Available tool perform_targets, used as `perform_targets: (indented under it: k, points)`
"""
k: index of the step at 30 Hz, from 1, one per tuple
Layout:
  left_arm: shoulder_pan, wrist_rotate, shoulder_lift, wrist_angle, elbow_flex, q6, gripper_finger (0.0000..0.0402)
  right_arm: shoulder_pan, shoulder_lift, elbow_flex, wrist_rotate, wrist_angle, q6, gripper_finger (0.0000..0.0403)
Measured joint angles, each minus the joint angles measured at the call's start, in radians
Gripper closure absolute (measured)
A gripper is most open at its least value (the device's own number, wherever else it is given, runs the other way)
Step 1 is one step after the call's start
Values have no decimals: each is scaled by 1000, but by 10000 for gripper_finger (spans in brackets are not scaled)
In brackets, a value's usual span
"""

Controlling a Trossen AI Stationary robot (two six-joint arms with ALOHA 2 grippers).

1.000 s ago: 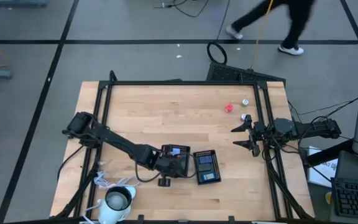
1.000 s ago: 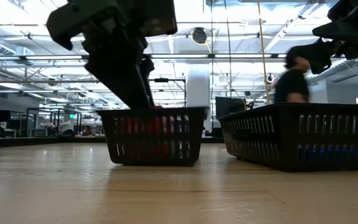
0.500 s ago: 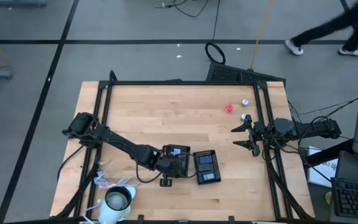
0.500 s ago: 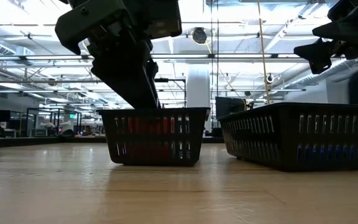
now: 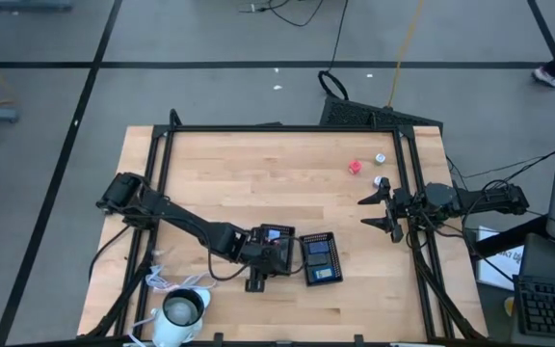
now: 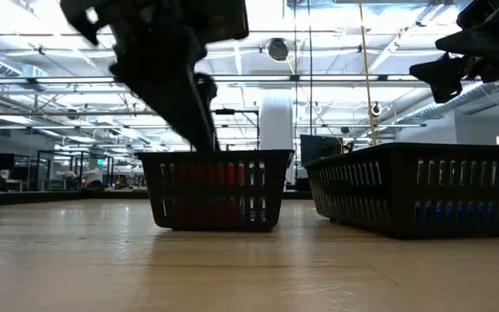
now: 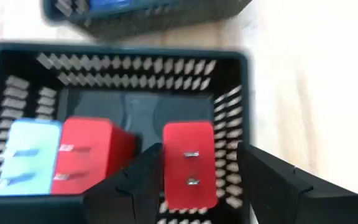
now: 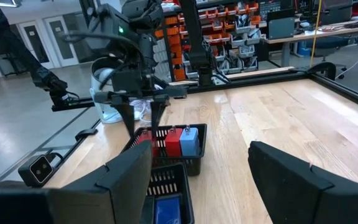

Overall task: Pick & Place Office items
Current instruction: Put the red charger adapter into the left black basket, then put the pink charger adapter into the left black basket

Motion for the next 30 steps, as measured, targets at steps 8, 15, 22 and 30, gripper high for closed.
perform_targets:
  k: [8,15,22,30]
  points:
    - [32,102,-37,-41,48,1,193,0,0,0,0,0,0,149]
    - [88,166,-159,-94,116,2,192,0,1,0,0,0,0,149]
    - [136,219,-378,-83,167,-154,192,0,1,0,0,0,0,149]
    - [167,208,-599,148,177,-189,192,0,1,0,0,0,0,149]
